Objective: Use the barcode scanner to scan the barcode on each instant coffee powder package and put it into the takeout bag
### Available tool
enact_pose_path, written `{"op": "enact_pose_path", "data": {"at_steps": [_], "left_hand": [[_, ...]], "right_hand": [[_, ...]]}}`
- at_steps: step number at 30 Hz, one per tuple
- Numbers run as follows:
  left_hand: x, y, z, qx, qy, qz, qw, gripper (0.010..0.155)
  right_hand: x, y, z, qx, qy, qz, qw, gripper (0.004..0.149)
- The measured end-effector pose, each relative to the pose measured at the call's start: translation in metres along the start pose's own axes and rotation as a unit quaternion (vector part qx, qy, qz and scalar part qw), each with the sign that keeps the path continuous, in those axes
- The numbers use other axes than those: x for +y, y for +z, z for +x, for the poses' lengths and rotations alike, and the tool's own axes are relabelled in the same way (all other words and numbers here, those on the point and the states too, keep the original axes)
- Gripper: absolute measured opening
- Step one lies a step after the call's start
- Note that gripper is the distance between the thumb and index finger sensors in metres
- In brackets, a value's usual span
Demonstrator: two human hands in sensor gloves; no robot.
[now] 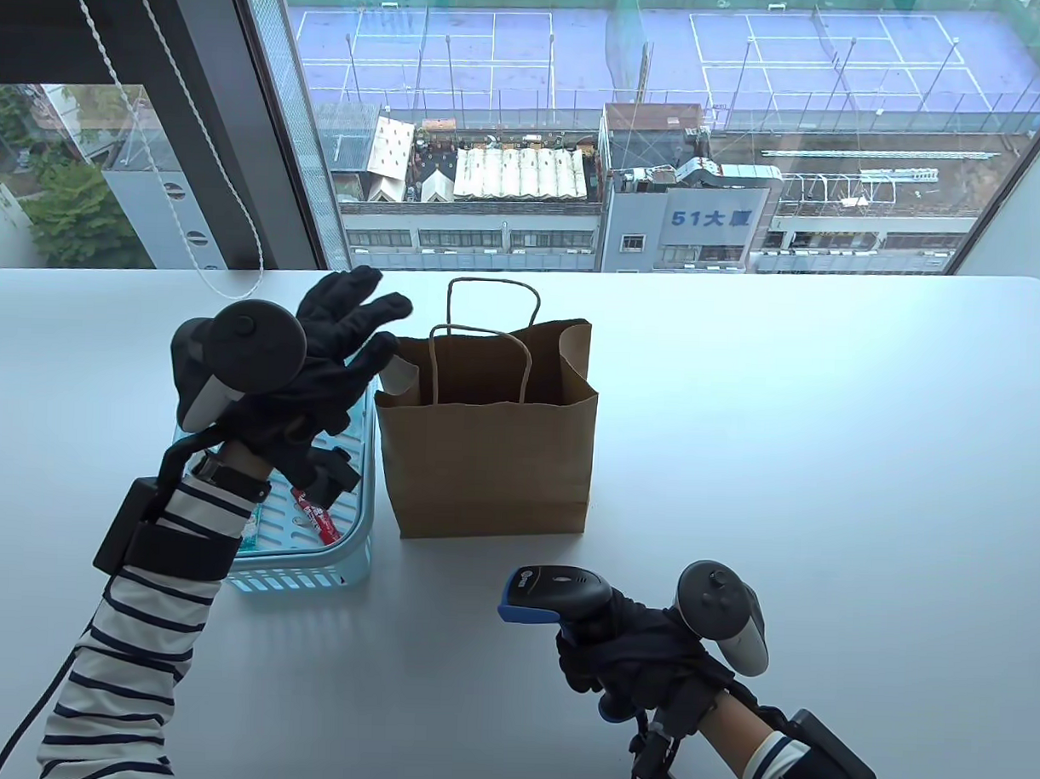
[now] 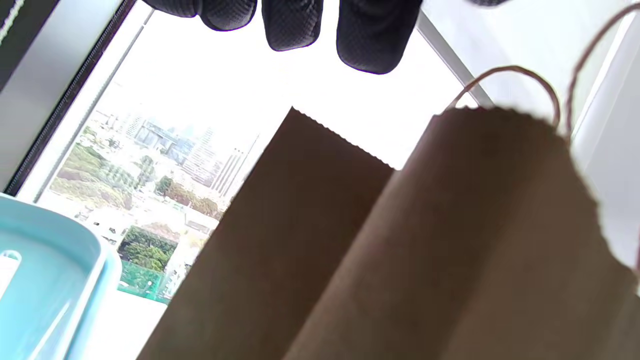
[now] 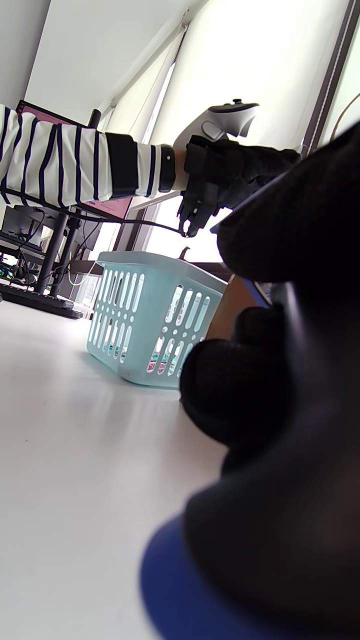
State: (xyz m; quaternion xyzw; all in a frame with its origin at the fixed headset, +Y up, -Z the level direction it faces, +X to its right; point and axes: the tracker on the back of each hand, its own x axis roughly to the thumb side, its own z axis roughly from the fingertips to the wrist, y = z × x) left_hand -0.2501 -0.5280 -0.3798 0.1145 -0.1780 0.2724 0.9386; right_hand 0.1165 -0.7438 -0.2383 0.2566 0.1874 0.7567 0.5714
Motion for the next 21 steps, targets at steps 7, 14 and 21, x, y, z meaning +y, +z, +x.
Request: {"op": "enact_pose_path", "data": {"at_steps": [7,14,21], "left_hand": [[-0.006,-0.006,-0.044,0.152,-0.152,-0.120,0.969,0.060],[-0.096,-0.006,-0.110,0.331,-0.128,-0.495,0.793,0.059],[-0.150,0.002,-0.148,0.387,-0.120,-0.559,0.723,0.062]], "right_hand": [[-0.001,0.000,-0.002,0.012,-0.001,-0.008,1.000,0.062],[-0.001,0.001,-0.002,0.014,0.002,-0.006,1.000,0.062],[-0.002,0.000,-0.003,0.014,0.003,-0.005,1.000,0.062]]}}
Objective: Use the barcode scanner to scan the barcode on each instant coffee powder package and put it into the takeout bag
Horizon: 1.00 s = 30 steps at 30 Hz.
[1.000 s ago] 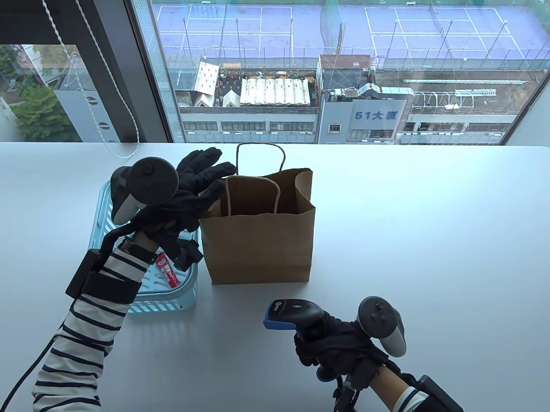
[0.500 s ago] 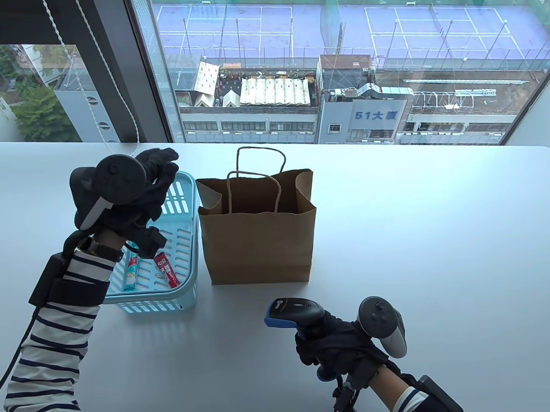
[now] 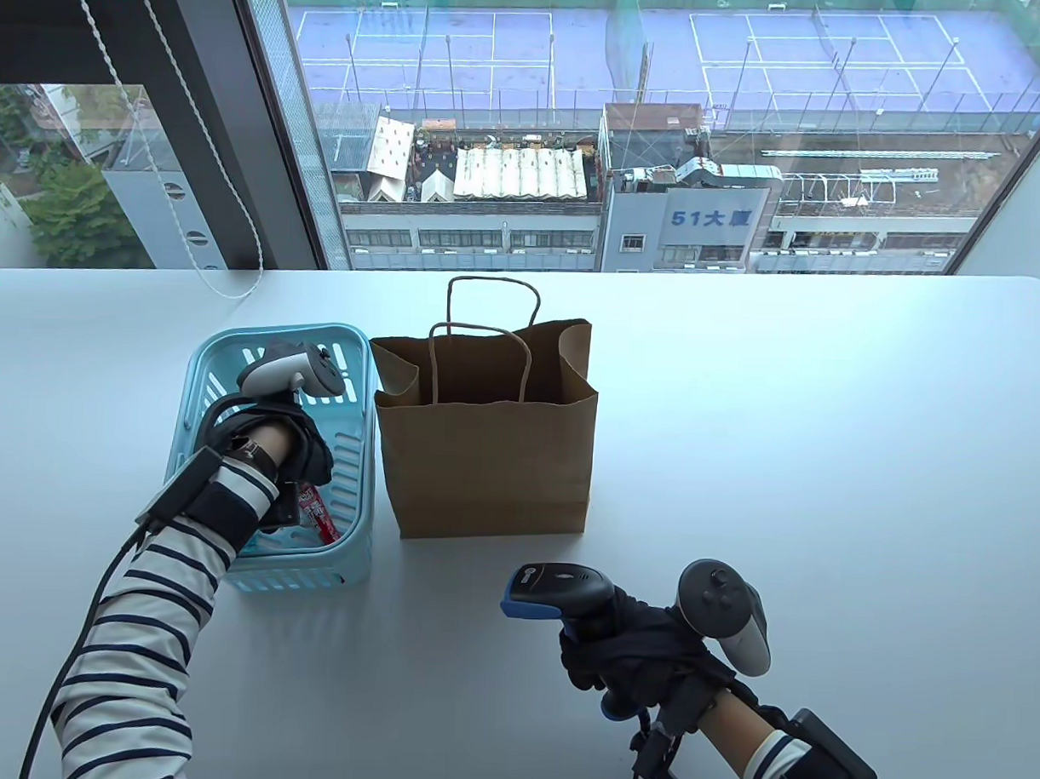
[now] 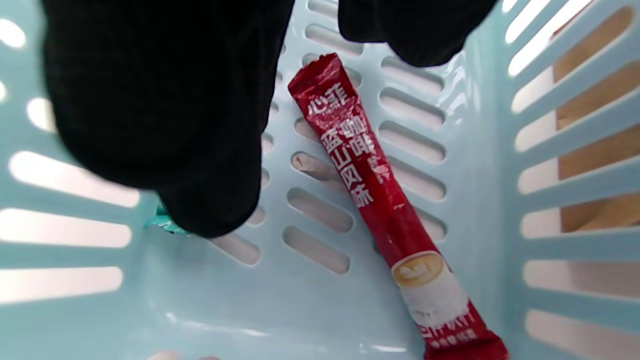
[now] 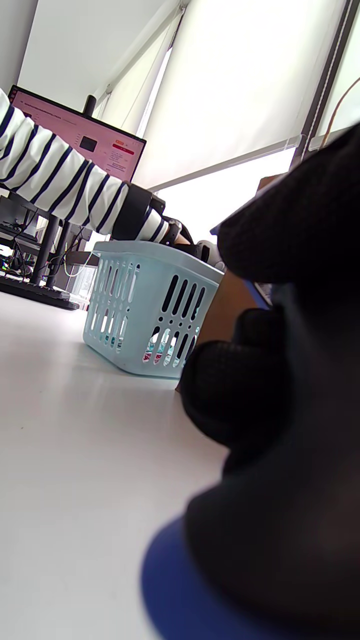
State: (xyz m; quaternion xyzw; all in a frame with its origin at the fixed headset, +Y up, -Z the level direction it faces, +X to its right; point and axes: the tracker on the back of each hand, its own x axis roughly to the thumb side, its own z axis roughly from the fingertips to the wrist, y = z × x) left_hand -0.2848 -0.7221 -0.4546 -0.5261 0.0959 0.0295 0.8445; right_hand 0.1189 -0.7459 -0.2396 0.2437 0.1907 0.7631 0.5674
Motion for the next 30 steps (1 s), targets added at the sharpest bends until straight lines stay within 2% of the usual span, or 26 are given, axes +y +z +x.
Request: {"op": "enact_pose_path", "data": {"at_steps": [4,7,10,20,22,24,27,30], "left_hand": [[-0.008,-0.019,0.001,0.006,0.012,-0.028,1.000,0.071],[-0.011,-0.028,0.002,0.046,0.001,-0.011,0.999,0.082],[-0.013,-0.034,0.006,0.067,-0.039,0.027,0.997,0.077],[-0.003,-0.028,0.004,0.079,-0.025,0.058,0.995,0.064],[0.004,-0.020,0.003,0.061,-0.011,0.058,0.996,0.063],[0.018,0.001,0.000,0.026,0.020,0.085,0.996,0.065],[0.039,0.043,-0.009,-0.040,0.075,0.135,0.987,0.069],[0.056,0.089,-0.027,-0.091,0.131,0.197,0.967,0.061]], "right_hand": [[0.000,0.000,0.000,0.000,0.002,0.000,1.000,0.062],[0.000,0.000,0.000,0.001,0.004,0.001,1.000,0.062],[0.000,0.000,0.000,0.002,0.005,0.000,1.000,0.062],[0.000,0.000,-0.001,0.001,0.009,0.002,1.000,0.062],[0.000,0.000,-0.001,0.000,0.011,0.003,1.000,0.062],[0.000,0.000,-0.001,0.000,0.012,0.003,1.000,0.062],[-0.001,0.000,-0.002,0.002,0.008,0.002,1.000,0.062],[0.000,0.000,-0.002,0.004,0.008,0.001,1.000,0.062]]}}
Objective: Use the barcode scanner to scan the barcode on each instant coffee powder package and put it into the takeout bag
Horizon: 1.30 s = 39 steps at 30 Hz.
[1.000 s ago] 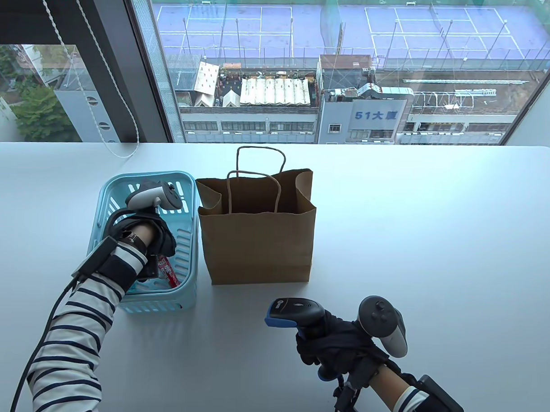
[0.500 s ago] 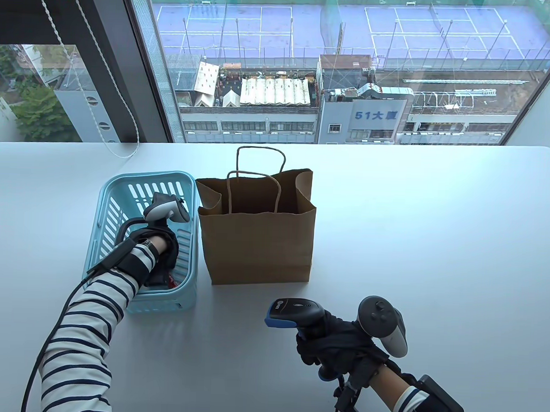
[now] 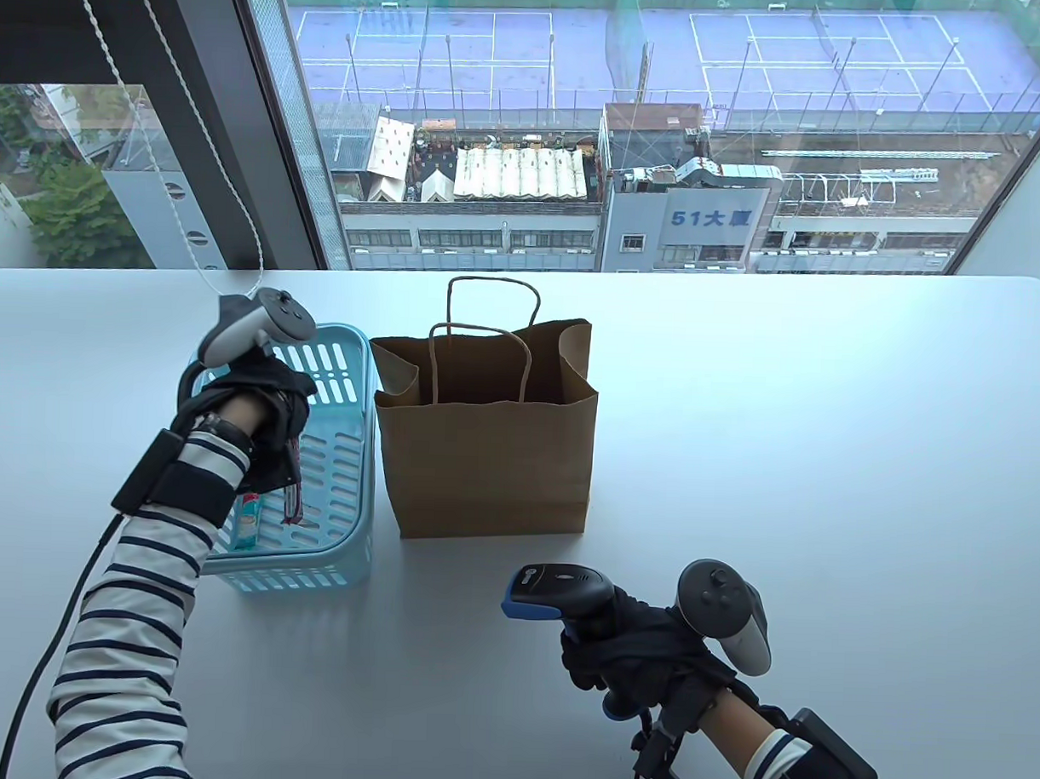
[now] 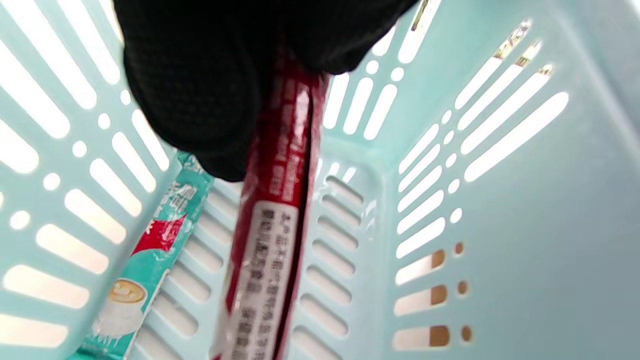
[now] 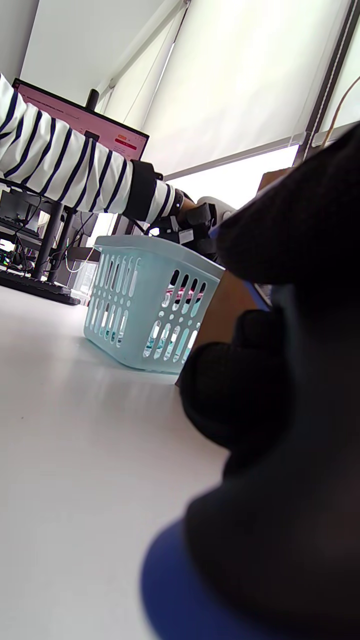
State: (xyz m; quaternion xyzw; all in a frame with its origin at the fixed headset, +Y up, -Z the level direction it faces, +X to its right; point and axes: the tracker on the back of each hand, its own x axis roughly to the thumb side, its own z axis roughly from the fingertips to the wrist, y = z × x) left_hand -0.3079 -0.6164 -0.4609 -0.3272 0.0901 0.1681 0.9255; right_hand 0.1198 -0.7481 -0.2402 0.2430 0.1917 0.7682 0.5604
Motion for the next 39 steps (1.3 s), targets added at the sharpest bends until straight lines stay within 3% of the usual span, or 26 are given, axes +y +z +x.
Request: {"op": "enact_pose_path", "data": {"at_steps": [3,7,10,16,23,28,31,36,39], "left_hand": [[0.027,0.034,-0.011,-0.038,0.048,0.050,0.997,0.056],[0.044,0.066,-0.032,-0.085,0.085,0.133,0.984,0.047],[0.046,0.084,-0.049,-0.115,0.105,0.182,0.971,0.041],[0.034,0.109,-0.075,-0.208,0.162,0.220,0.939,0.037],[-0.014,0.168,-0.094,-0.308,0.176,0.300,0.886,0.036],[-0.082,0.189,-0.090,-0.415,0.227,0.290,0.832,0.036],[-0.123,0.189,-0.074,-0.459,0.210,0.265,0.821,0.035],[-0.180,0.172,-0.042,-0.482,0.142,0.196,0.842,0.036],[-0.202,0.157,-0.034,-0.486,0.109,0.213,0.841,0.037]], "right_hand": [[0.000,0.000,0.000,0.000,0.001,0.000,1.000,0.062],[0.000,0.000,0.000,-0.001,0.001,0.000,1.000,0.062],[0.000,0.000,0.000,-0.001,0.002,-0.001,1.000,0.062],[0.001,0.000,-0.001,0.000,0.002,-0.003,1.000,0.062],[0.001,-0.001,-0.001,0.000,-0.002,-0.004,1.000,0.062],[0.001,-0.001,-0.001,-0.003,-0.007,-0.006,1.000,0.062],[0.001,-0.001,-0.001,-0.003,-0.007,-0.007,1.000,0.062],[0.001,-0.001,-0.001,-0.008,-0.005,-0.005,1.000,0.062],[0.002,0.000,0.003,-0.014,0.014,0.013,1.000,0.059]]}}
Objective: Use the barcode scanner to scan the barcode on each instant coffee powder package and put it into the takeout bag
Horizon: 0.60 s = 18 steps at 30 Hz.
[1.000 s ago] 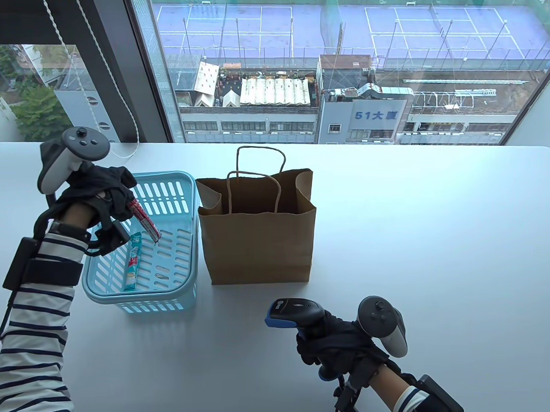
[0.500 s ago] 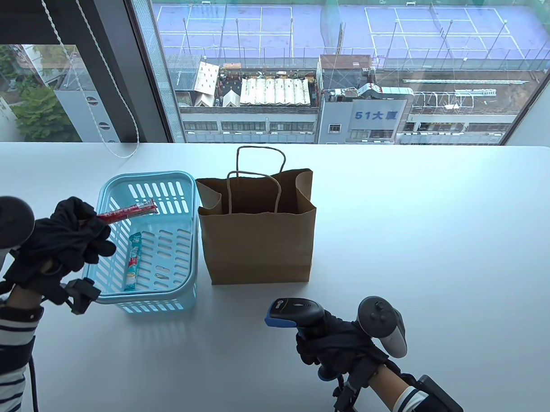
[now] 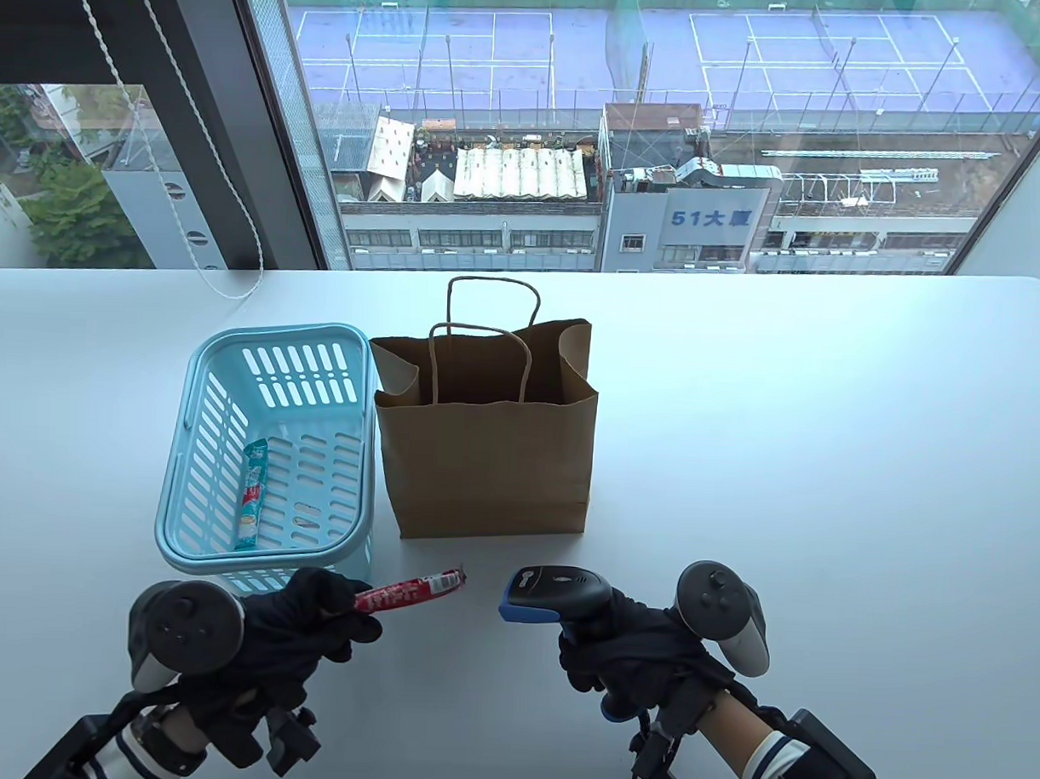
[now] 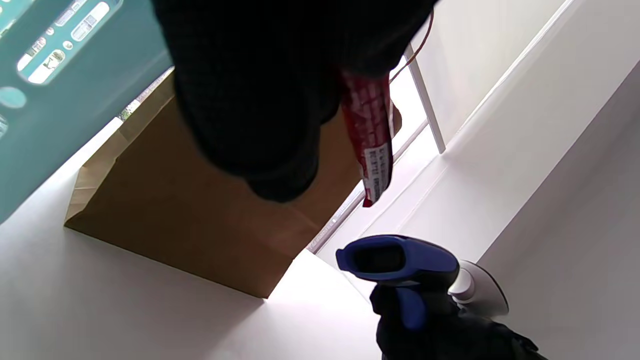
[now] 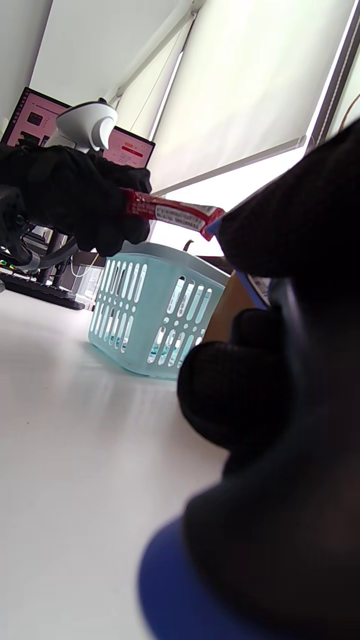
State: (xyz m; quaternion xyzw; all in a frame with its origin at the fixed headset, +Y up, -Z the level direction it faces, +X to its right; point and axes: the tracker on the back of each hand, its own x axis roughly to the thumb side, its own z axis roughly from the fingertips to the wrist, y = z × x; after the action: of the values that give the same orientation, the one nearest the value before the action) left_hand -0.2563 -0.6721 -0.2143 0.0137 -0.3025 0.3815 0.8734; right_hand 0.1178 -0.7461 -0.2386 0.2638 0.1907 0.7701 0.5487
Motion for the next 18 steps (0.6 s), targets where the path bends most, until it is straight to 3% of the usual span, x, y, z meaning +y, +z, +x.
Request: {"op": "enact_pose_path", "data": {"at_steps": [5,13,18], "left_hand": [[-0.009,0.003,-0.006,0.001,-0.037,-0.003,0.999,0.040],[-0.007,0.006,-0.008,0.008,-0.051,0.014,0.999,0.041],[-0.009,0.006,-0.008,0.008,-0.048,0.008,0.999,0.042]], "right_hand": [[0.005,0.000,0.006,-0.008,0.041,0.018,0.999,0.059],[0.014,0.002,0.018,-0.088,0.086,-0.030,0.992,0.064],[0.018,0.002,0.017,-0.074,0.098,-0.038,0.992,0.064]]}}
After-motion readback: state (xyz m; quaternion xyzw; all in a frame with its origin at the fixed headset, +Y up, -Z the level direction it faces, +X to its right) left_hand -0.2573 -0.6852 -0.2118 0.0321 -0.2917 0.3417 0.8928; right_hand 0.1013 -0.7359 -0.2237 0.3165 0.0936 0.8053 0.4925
